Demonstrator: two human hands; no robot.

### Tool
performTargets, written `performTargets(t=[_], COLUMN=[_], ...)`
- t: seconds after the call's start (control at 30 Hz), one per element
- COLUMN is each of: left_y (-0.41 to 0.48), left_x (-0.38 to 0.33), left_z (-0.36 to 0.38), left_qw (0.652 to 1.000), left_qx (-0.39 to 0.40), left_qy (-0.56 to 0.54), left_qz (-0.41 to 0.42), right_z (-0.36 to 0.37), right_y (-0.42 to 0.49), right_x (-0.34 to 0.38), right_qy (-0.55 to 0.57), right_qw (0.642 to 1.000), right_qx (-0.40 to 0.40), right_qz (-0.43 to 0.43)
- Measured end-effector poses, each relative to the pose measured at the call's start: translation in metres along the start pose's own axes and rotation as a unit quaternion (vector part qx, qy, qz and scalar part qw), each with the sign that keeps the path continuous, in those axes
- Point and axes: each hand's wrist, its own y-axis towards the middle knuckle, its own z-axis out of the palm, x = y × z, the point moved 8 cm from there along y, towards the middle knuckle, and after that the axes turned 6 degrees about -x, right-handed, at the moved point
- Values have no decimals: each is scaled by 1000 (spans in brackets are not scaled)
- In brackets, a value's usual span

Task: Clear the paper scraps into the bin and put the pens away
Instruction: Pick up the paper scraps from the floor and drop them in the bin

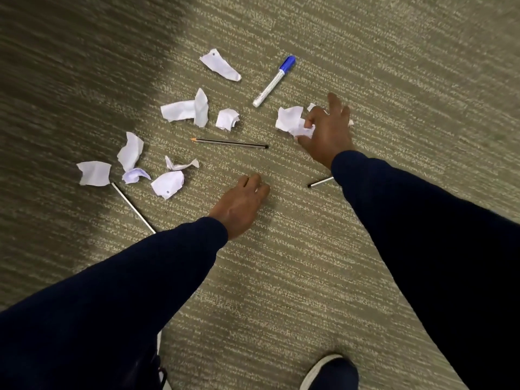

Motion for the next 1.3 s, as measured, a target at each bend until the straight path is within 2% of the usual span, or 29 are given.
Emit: performTargets(t=[0.07, 0.37, 0.63, 0.8, 0.93, 1.03, 1.17, 1.3], left_y=[-1, -3, -8, -16, -42, -66, -110, -158], left_x=[2, 3, 3, 3, 2, 0, -4, -16], left_z=[0, 1, -8, -20, -40, -56, -97, -150], left_qw=[1000, 998, 997, 988, 962, 941, 881, 824], left_qx=[-9, -45, -40, -14, -30, -43, -57, -92], left_qy=[-14, -37, -55, -123, -222, -273, -361, -420], left_qz=[1, -18, -37, -97, -154, -197, -300, -369], right_z=[7, 17, 11, 3, -16, -25, -55, -93], right_y=[4, -14, -40, -55, -78, -103, -148, -198], right_x=[2, 0, 4, -2, 8, 14, 42, 74], right_qy=[-13, -93, -57, 76, 193, 299, 415, 468], right_qw=[1000, 993, 993, 994, 974, 934, 874, 836], right_qx=[12, -61, -91, -59, -52, -33, -7, 26], right_qz=[4, -42, -45, 46, 107, 193, 252, 284])
